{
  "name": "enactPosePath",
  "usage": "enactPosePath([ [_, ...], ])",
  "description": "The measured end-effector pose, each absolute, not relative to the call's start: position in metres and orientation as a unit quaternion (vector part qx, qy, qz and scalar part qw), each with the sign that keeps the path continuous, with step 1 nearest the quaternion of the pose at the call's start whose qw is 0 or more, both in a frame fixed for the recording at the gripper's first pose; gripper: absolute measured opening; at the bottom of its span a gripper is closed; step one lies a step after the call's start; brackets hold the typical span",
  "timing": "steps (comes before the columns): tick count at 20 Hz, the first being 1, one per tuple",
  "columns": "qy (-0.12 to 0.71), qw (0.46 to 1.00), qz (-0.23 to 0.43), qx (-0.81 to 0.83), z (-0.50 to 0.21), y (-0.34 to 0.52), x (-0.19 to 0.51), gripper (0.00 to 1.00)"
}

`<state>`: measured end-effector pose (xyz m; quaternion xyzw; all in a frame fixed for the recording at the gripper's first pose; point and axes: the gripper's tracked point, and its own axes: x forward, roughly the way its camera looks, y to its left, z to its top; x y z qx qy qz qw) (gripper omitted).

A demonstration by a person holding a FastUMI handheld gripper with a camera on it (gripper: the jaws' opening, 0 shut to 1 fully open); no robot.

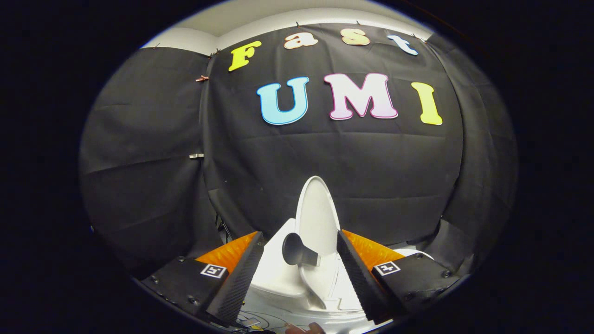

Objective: Open the toilet lid.

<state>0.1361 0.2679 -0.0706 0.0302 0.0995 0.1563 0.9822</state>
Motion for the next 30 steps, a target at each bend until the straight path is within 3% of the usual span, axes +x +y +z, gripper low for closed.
enactPosePath([
  [9, 0.035, 0.984, 0.171, 0.018, 0.002, 0.245, 0.071, 0.99],
  [17, 0.015, 0.986, 0.167, 0.003, 0.025, 0.209, 0.022, 0.99],
  [30, -0.017, 0.992, 0.122, -0.004, 0.048, 0.151, 0.007, 0.99],
])
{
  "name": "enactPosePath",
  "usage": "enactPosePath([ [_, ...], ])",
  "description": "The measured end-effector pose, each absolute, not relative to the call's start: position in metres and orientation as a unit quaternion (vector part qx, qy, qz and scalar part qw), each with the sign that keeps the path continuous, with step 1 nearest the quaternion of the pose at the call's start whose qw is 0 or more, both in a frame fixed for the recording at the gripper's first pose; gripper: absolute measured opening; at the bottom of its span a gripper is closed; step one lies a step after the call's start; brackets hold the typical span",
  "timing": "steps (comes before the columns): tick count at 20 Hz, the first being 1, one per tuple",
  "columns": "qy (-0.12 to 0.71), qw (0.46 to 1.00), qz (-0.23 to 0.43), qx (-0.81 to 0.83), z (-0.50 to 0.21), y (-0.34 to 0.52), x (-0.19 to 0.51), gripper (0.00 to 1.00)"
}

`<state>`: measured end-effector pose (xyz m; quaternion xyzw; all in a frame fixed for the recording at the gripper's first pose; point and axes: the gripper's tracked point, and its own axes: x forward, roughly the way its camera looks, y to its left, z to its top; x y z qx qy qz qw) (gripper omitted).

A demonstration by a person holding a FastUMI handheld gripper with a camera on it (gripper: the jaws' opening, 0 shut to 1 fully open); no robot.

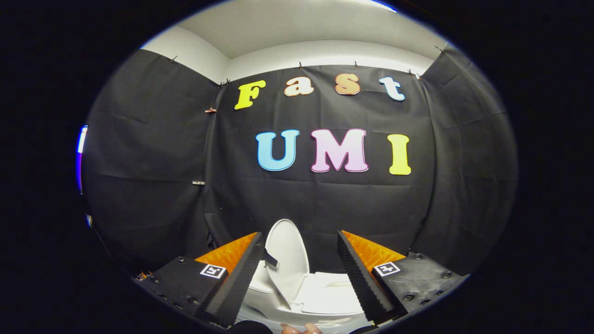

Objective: Open the toilet lid.

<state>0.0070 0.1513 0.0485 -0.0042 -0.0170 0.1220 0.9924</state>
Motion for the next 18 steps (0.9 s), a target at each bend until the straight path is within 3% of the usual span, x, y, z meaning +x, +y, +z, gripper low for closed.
enactPosePath([
  [18, -0.027, 0.997, 0.078, 0.003, 0.058, 0.093, -0.001, 0.99],
])
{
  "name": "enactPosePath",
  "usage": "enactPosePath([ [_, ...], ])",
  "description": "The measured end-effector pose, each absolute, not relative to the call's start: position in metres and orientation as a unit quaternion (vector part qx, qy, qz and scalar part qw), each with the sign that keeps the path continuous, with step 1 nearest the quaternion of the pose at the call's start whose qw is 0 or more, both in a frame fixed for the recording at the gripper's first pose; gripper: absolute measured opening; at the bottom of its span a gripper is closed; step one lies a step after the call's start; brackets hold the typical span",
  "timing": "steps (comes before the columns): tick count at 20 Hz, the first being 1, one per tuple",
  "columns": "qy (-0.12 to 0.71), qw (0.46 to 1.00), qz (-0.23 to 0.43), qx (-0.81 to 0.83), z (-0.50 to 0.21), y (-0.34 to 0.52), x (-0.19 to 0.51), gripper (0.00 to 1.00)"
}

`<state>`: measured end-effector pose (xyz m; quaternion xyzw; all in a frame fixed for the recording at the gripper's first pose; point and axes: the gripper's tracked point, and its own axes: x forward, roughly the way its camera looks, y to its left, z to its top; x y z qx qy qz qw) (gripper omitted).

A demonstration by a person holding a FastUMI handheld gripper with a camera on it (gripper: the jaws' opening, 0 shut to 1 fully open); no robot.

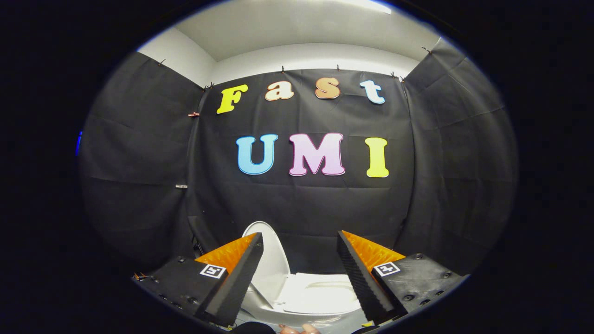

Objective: Open the toilet lid.

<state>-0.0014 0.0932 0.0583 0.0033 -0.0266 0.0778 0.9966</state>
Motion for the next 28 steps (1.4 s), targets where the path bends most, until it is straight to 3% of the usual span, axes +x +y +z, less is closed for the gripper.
enactPosePath([
  [28, -0.020, 0.997, 0.070, 0.009, 0.055, 0.076, 0.007, 1.00],
])
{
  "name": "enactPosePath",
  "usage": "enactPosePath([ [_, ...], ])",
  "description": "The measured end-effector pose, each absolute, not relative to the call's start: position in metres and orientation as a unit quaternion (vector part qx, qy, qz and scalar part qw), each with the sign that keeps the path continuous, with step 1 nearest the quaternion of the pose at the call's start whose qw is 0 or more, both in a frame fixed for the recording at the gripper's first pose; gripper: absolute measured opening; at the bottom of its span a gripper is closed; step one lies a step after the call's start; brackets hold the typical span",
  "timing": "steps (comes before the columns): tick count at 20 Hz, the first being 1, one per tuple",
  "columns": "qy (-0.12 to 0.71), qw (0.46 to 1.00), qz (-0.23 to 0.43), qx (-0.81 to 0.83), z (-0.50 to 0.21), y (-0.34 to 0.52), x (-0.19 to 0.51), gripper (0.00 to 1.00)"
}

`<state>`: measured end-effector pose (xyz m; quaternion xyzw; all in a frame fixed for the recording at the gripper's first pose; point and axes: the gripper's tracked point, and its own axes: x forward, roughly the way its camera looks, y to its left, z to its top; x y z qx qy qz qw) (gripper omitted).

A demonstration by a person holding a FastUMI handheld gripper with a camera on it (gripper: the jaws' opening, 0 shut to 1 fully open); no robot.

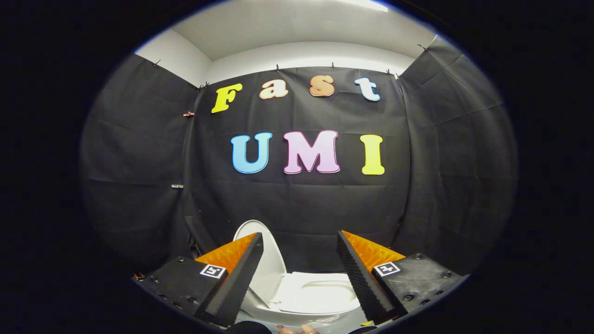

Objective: Open the toilet lid.

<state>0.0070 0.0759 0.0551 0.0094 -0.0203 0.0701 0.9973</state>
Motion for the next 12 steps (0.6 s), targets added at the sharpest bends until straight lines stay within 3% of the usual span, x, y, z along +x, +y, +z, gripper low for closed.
enactPosePath([
  [12, -0.014, 0.997, 0.072, 0.019, 0.0508, 0.0679, 0.0105, 1.00],
])
